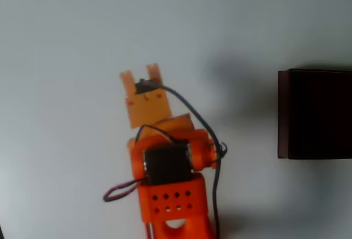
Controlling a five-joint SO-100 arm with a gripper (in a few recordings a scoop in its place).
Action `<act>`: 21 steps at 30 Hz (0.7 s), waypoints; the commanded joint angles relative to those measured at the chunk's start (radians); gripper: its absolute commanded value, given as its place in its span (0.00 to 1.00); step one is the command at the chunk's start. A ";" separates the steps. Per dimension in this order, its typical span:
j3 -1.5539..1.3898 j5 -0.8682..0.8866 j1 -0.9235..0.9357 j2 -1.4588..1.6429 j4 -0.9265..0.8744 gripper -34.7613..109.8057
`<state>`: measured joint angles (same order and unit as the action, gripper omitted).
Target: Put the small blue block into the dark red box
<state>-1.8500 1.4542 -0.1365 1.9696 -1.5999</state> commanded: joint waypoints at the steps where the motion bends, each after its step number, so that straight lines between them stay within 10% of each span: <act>1: -0.058 0.368 -0.020 0.144 -0.040 0.39; 12: -0.236 1.029 -0.210 0.110 0.170 0.43; 21: -0.181 1.134 -0.213 -0.109 0.362 0.44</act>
<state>-2.1000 2.5710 -0.3497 1.9052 -1.2487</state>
